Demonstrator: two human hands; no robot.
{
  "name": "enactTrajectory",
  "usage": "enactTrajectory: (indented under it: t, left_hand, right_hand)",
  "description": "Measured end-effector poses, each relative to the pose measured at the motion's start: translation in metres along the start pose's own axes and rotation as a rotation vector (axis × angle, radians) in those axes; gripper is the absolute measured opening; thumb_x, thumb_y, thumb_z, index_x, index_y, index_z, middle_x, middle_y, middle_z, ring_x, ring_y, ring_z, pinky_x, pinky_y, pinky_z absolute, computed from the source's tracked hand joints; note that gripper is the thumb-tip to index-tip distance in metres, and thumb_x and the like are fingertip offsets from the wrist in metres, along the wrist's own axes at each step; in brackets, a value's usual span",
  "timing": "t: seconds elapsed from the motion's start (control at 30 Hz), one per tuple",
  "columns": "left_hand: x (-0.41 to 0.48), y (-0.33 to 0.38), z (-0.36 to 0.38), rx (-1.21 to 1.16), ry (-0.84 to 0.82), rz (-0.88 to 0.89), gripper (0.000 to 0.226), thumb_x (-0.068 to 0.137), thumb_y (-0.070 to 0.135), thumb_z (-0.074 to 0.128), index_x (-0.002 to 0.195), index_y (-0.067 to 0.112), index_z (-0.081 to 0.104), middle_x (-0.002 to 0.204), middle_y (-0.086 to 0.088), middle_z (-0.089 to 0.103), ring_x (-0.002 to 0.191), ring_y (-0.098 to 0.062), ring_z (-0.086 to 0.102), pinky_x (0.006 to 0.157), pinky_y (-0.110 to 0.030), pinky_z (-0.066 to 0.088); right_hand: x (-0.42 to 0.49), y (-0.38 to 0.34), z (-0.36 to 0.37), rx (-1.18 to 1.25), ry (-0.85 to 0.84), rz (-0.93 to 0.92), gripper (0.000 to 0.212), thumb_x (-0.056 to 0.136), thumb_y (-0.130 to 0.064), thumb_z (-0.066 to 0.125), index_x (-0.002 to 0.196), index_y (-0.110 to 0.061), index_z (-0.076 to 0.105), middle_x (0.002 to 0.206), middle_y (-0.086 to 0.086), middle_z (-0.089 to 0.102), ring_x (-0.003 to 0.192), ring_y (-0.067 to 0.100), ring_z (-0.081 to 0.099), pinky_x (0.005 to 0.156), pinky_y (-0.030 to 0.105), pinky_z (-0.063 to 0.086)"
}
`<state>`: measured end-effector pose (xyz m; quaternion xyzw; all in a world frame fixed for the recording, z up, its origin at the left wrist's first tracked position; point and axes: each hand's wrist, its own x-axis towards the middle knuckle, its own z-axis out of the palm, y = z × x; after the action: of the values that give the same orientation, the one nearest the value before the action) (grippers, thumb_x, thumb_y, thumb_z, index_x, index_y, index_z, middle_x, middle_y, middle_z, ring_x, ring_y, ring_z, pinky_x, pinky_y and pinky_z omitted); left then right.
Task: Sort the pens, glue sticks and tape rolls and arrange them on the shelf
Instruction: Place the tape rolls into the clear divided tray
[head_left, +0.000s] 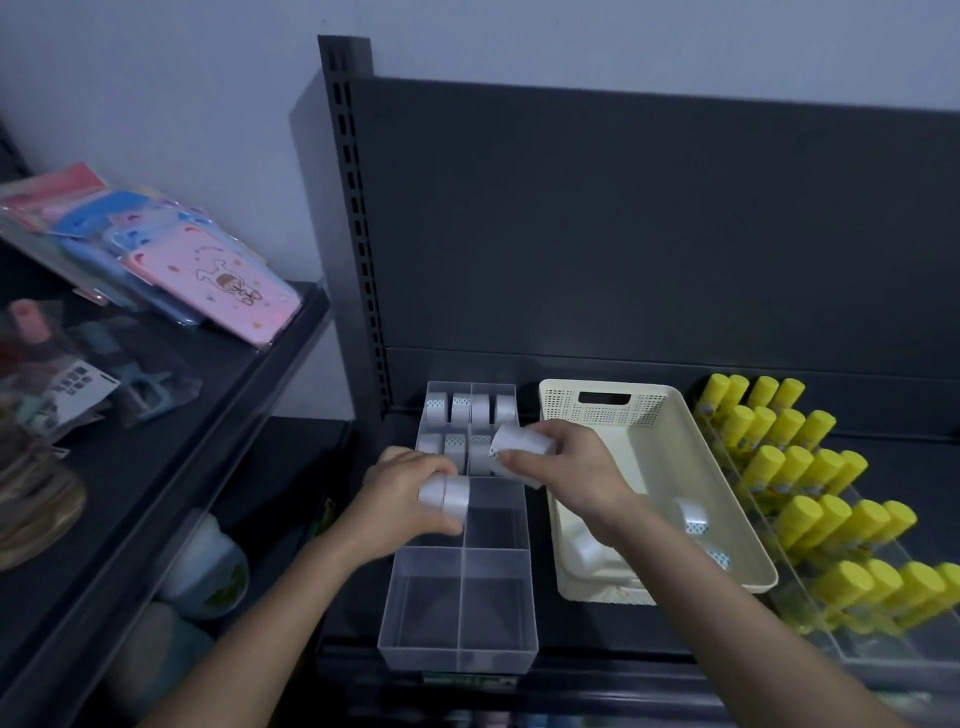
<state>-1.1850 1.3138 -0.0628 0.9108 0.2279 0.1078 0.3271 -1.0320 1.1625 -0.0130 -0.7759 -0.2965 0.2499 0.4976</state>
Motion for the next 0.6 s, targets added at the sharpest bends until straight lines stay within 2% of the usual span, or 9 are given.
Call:
enactTrajectory:
  t: [0.13, 0.23, 0.3, 0.37, 0.5, 0.6]
  left_hand:
    - [-0.001, -0.009, 0.006, -0.011, 0.082, -0.007, 0.056, 0.057, 0.038, 0.089, 0.109, 0.037, 0.068, 0.126, 0.018, 0.037, 0.119, -0.007, 0.025, 0.103, -0.026, 0.025]
    - [-0.002, -0.013, 0.011, 0.023, 0.094, -0.023, 0.057, 0.056, 0.039, 0.088, 0.11, 0.04, 0.067, 0.127, 0.018, 0.032, 0.121, -0.009, 0.023, 0.106, -0.029, 0.025]
    - [-0.003, -0.015, 0.013, 0.023, 0.088, -0.029, 0.058, 0.058, 0.039, 0.087, 0.111, 0.042, 0.066, 0.124, 0.019, 0.034, 0.12, -0.009, 0.024, 0.106, -0.029, 0.026]
    - [-0.002, -0.014, 0.014, 0.031, 0.072, -0.024, 0.059, 0.06, 0.036, 0.087, 0.113, 0.042, 0.063, 0.121, 0.019, 0.037, 0.118, -0.008, 0.026, 0.103, -0.028, 0.027]
    - [-0.001, -0.012, 0.012, 0.089, 0.075, -0.016, 0.062, 0.063, 0.036, 0.083, 0.119, 0.032, 0.054, 0.118, 0.019, 0.042, 0.113, -0.006, 0.029, 0.095, -0.024, 0.032]
    - [-0.004, -0.012, 0.011, 0.107, 0.092, -0.001, 0.057, 0.066, 0.038, 0.081, 0.115, 0.029, 0.054, 0.115, 0.017, 0.044, 0.111, -0.006, 0.032, 0.09, -0.021, 0.032]
  right_hand:
    - [0.002, 0.001, 0.003, -0.014, -0.018, 0.001, 0.028, 0.071, -0.03, 0.08, 0.091, -0.015, 0.068, 0.073, -0.008, 0.061, 0.064, 0.006, 0.056, 0.052, 0.011, 0.04]
    - [0.003, 0.002, 0.005, -0.031, -0.041, -0.009, 0.023, 0.072, -0.029, 0.079, 0.089, -0.018, 0.067, 0.074, -0.008, 0.061, 0.066, 0.007, 0.056, 0.053, 0.011, 0.041]
    - [0.003, 0.001, 0.006, -0.052, -0.05, -0.02, 0.025, 0.072, -0.03, 0.079, 0.091, -0.021, 0.066, 0.078, -0.009, 0.062, 0.068, 0.004, 0.057, 0.054, 0.009, 0.041]
    - [0.002, 0.001, 0.006, -0.075, -0.072, -0.027, 0.031, 0.072, -0.032, 0.08, 0.097, -0.02, 0.066, 0.084, -0.006, 0.064, 0.072, 0.005, 0.058, 0.059, 0.013, 0.043]
    - [0.002, -0.001, 0.006, -0.126, -0.087, -0.05, 0.036, 0.071, -0.033, 0.081, 0.101, -0.021, 0.065, 0.089, -0.005, 0.066, 0.075, 0.006, 0.059, 0.066, 0.019, 0.047]
    - [0.002, 0.0, 0.006, -0.203, -0.112, -0.067, 0.043, 0.069, -0.034, 0.081, 0.106, -0.019, 0.063, 0.092, -0.006, 0.065, 0.082, 0.01, 0.061, 0.07, 0.021, 0.048]
